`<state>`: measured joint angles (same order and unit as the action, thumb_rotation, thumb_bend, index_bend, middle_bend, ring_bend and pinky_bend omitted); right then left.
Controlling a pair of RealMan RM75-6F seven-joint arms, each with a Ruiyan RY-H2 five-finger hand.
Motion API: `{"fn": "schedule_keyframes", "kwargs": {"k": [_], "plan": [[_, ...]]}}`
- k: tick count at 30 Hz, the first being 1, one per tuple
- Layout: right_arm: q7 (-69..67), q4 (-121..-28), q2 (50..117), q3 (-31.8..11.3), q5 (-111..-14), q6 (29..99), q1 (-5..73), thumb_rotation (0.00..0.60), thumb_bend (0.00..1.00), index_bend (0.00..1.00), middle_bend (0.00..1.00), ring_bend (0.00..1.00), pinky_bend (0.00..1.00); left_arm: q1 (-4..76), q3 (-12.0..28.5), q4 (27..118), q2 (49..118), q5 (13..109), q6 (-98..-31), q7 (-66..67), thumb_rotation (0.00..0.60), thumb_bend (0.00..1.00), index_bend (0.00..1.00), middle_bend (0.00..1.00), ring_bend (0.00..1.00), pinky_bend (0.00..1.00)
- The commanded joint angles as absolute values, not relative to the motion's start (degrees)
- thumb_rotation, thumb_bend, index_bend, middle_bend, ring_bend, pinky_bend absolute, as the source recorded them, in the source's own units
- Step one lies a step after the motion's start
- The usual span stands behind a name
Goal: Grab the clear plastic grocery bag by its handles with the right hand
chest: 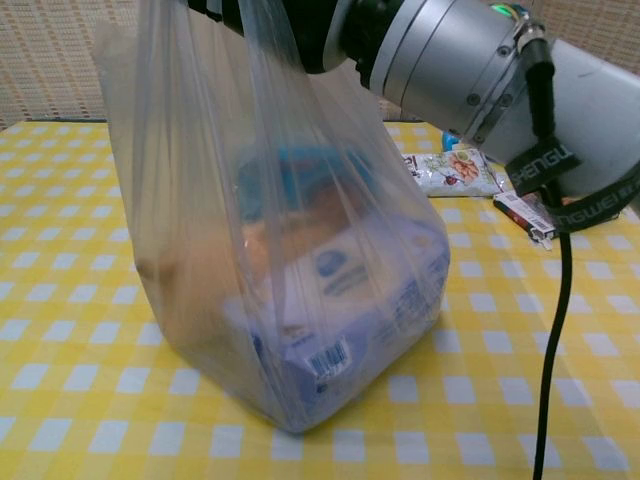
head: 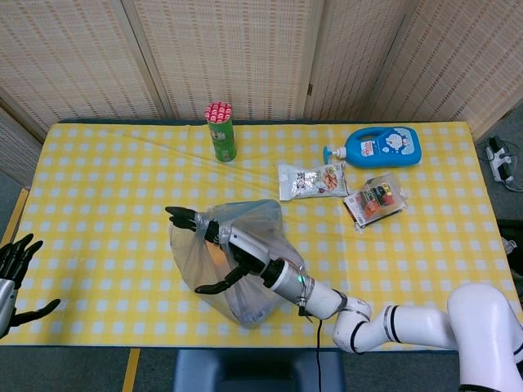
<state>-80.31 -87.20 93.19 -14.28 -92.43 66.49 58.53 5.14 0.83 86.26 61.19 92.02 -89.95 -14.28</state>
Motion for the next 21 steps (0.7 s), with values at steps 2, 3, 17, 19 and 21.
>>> {"fn": "schedule_keyframes", "kwargs": {"k": [2,3,17,19,21], "plan": [[-82.1,-83.5,95.3,-15.8,-90.0,66.3,59.0,0.6,0.21,0.01,0.06,0.09,0.0,5.2,0.9,86.2,61.1,91.8,-89.8,-14.5,0.6,0.16,0.0,0.0,0.0,0.0],[-81.6,-82.7,95.8,-16.1,-89.8,66.2,59.2,0.6,0.21,0.02,0.08,0.1,0.0,5.2,1.0,86.1,61.1,91.7,-89.7,-14.6,0.6,0.16,0.0,0.0,0.0,0.0],[-83.3,-82.3,99.4,-19.8,-85.4,67.3,58.4,0.6,0.21,0.37,0.4,0.35,0.27,5.2,0.9,85.9,60.8,91.6,-89.5,-15.5,0.6,0.16,0.0,0.0,0.0,0.0],[-84.7,-83.5,98.7,-20.5,-84.9,67.4,58.0,0.6,0.21,0.46,0.49,0.43,0.34,5.2,0.9,86.0,60.8,91.7,-89.5,-15.4,0.6,0.16,0.0,0.0,0.0,0.0],[-86.0,-84.8,98.2,-20.9,-84.6,67.8,57.3,0.6,0.21,0.51,0.55,0.48,0.39,5.2,0.8,86.0,60.8,91.8,-89.4,-15.2,0.6,0.16,0.0,0.0,0.0,0.0]]}}
